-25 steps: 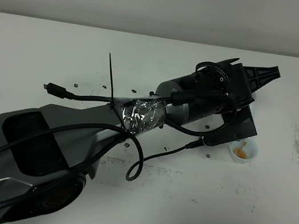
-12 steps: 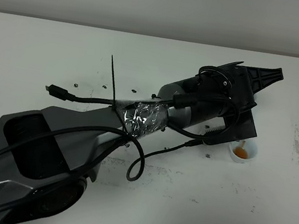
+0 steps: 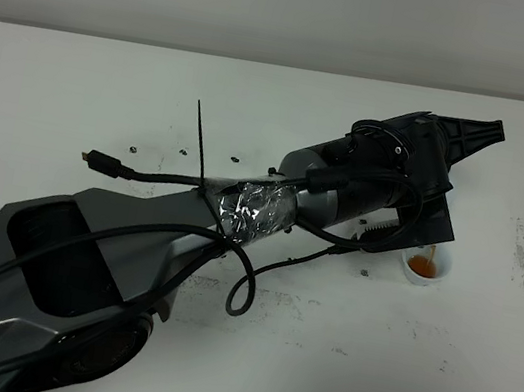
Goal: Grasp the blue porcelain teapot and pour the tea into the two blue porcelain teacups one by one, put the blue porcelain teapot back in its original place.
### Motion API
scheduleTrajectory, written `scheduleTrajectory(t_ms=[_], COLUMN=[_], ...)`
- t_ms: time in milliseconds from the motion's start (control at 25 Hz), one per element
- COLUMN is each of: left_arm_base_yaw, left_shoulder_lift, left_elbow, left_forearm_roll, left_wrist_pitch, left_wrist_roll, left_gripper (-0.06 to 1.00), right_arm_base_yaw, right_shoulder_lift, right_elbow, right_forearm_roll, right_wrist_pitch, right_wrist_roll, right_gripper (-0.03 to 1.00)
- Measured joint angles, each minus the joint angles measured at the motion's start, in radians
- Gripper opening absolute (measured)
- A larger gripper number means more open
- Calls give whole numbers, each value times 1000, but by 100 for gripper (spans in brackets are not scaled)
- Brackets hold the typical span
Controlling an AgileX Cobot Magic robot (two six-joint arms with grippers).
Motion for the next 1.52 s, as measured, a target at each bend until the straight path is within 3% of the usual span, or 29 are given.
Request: scheduleTrajectory(t_ms=[1520], left_arm_base_yaw=[0], left_shoulder_lift=[0], left_elbow=[0], left_forearm_roll=[4], left_wrist_pitch=[-23], left_wrist_roll=[1], left_gripper=[6], right_arm_base_yaw=[0], right_shoulder_lift=[0], right_elbow=[0], right_forearm_roll=[0], right_wrist_pitch=[-1], right_wrist_roll=[0], right_gripper=[46])
